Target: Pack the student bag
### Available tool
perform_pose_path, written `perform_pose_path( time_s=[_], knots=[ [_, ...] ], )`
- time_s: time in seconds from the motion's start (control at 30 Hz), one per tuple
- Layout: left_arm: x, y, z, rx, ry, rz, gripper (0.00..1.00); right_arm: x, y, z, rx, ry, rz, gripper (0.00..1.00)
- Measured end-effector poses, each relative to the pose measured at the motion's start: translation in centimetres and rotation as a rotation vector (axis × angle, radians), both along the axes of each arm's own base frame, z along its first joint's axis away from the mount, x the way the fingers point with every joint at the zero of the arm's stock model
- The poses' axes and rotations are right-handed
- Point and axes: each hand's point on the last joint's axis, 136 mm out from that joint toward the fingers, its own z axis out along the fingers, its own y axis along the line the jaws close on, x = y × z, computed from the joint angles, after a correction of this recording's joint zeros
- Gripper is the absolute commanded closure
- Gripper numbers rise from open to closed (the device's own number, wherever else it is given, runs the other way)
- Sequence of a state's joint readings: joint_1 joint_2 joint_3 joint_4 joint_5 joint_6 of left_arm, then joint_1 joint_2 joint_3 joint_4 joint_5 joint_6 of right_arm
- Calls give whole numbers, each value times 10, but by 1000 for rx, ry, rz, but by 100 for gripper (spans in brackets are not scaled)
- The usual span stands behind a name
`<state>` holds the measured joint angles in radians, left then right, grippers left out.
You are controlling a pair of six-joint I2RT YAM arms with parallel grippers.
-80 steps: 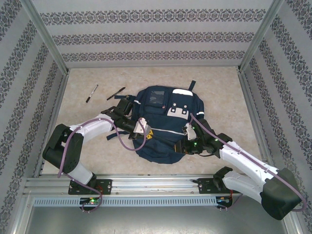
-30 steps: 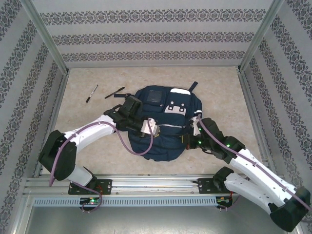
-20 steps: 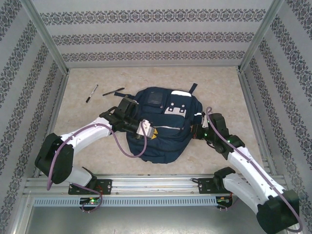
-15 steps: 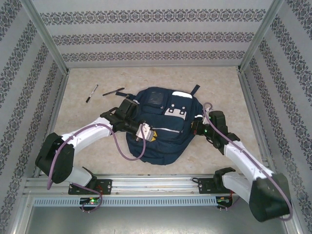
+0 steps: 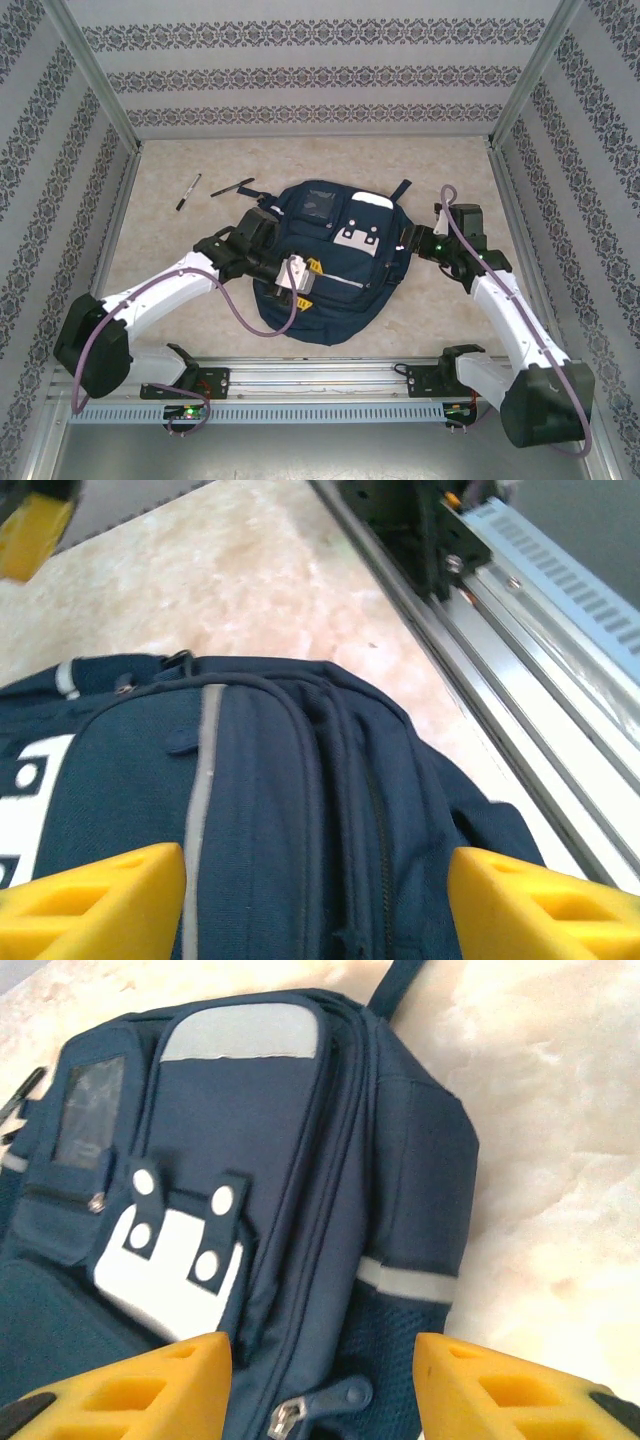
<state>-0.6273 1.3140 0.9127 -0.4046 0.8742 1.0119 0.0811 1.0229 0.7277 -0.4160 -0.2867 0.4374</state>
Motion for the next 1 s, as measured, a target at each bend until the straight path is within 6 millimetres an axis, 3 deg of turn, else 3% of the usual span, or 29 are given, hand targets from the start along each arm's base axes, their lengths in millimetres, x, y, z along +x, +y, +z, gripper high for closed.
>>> perform_pose_path(
  time_s=[0.1, 0.2, 0.3, 0.4, 0.57, 0.63, 0.7, 0.77, 0.9, 1.0],
  knots=[
    [17, -11, 15, 15, 89, 154, 40, -8, 13, 9, 61, 40, 26, 53],
    [40, -24, 28, 15, 179, 338, 44, -17, 41, 8, 146, 112, 108, 51],
    [51, -35, 25, 42, 287, 522, 42, -26, 65, -3, 198, 221, 183, 49],
    [60, -32, 14, 78, 433, 756, 41, -31, 75, -17, 192, 329, 209, 46],
    [69, 6, -5, 134, 706, 1216, 39, -38, 90, -35, 156, 444, 256, 49],
    [60, 25, -13, 149, 816, 1376, 39, -39, 101, -42, 144, 482, 289, 56],
    [46, 44, -23, 174, 905, 1496, 37, -35, 109, -50, 131, 515, 314, 71],
    [31, 60, -37, 211, 979, 1595, 34, -34, 112, -59, 123, 556, 313, 75],
    [5, 85, -85, 300, 1097, 1752, 37, -37, 111, -68, 121, 600, 304, 99],
    [0, 94, -106, 322, 1138, 1825, 39, -39, 112, -63, 133, 589, 309, 100]
  ],
)
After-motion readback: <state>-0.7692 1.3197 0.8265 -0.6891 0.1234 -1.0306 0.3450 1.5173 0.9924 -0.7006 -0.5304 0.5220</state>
